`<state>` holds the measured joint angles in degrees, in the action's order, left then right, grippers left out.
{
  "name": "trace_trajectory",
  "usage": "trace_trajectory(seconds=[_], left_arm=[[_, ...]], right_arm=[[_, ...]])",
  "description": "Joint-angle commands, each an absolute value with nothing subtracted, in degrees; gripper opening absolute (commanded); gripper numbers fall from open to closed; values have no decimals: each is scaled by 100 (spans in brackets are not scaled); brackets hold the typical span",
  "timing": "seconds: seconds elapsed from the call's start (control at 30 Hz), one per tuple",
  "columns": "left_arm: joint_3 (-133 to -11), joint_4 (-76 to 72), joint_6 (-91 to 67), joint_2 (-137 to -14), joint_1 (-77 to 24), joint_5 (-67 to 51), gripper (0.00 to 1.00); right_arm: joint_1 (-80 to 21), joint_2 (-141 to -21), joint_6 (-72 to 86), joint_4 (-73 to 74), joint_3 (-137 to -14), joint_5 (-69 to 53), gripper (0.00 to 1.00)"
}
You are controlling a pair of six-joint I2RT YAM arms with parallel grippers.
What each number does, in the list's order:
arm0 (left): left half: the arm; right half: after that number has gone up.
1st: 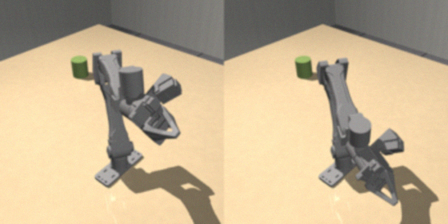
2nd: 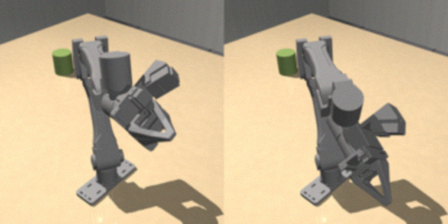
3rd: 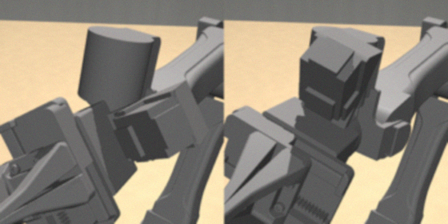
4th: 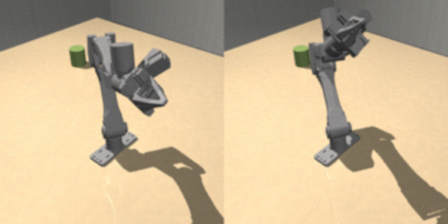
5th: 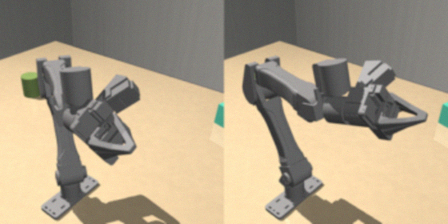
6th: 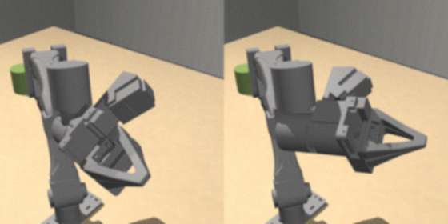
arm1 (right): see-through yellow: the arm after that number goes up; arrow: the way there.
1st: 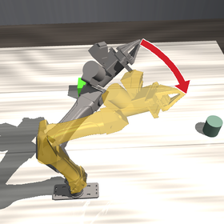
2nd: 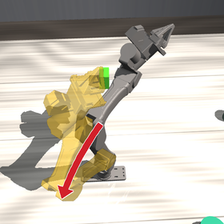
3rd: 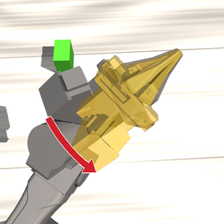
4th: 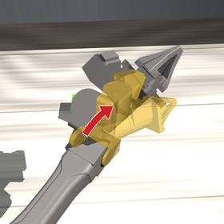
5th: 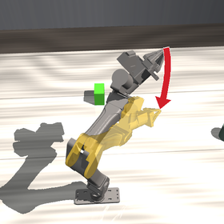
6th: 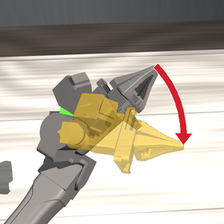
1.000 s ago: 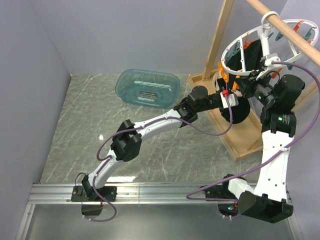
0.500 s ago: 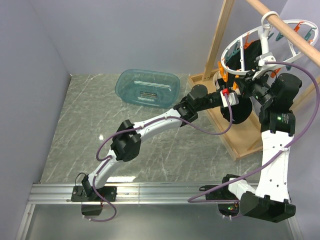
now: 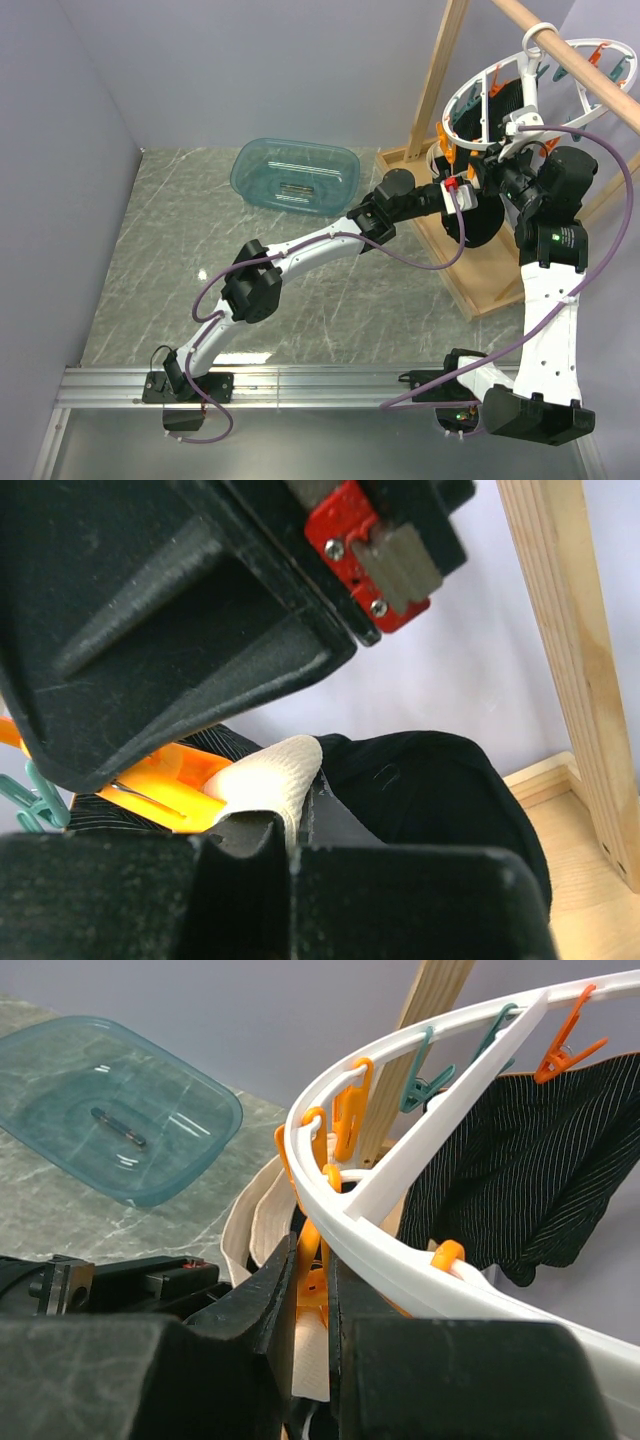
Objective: Clip the underwear to the hanger
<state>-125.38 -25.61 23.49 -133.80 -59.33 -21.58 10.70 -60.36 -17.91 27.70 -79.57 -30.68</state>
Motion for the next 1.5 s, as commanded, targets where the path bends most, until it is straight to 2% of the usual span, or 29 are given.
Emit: trace_trajectory(seconds=[0.0, 0.5, 0.63, 0.9, 1.1, 1.3, 1.47], left_arm=[[-12867, -2857, 2505, -13359, -5959, -2197, 1], [-12771, -2962, 2505, -13307, -5959, -2153, 1], [-12736, -3006, 2505, -13298, -5950, -2145, 1], [-12928, -3050, 2505, -13447, -5915, -2101, 1], [-13008, -3093, 2584, -13526, -5915, -2110, 2], [-13078, -3155, 2593, -13579, -5880, -2039, 3], [-12911, -3339, 2566, -13509, -5862, -1995, 9]], right_arm=[[861, -6091, -1881, 4043, -7892, -3560, 0], [756, -6126, -2101, 4210, -7866, -3401, 1], [756, -6135, -2066, 4236, -7919, -3375, 17], [756, -6047, -2022, 4157, -7866, -3305, 39], [747, -5994, -1942, 4087, -7875, -3278, 51], [747, -5906, -1846, 4025, -7919, -3226, 60], [765, -5792, -1609, 3903, -7980, -3164, 71]])
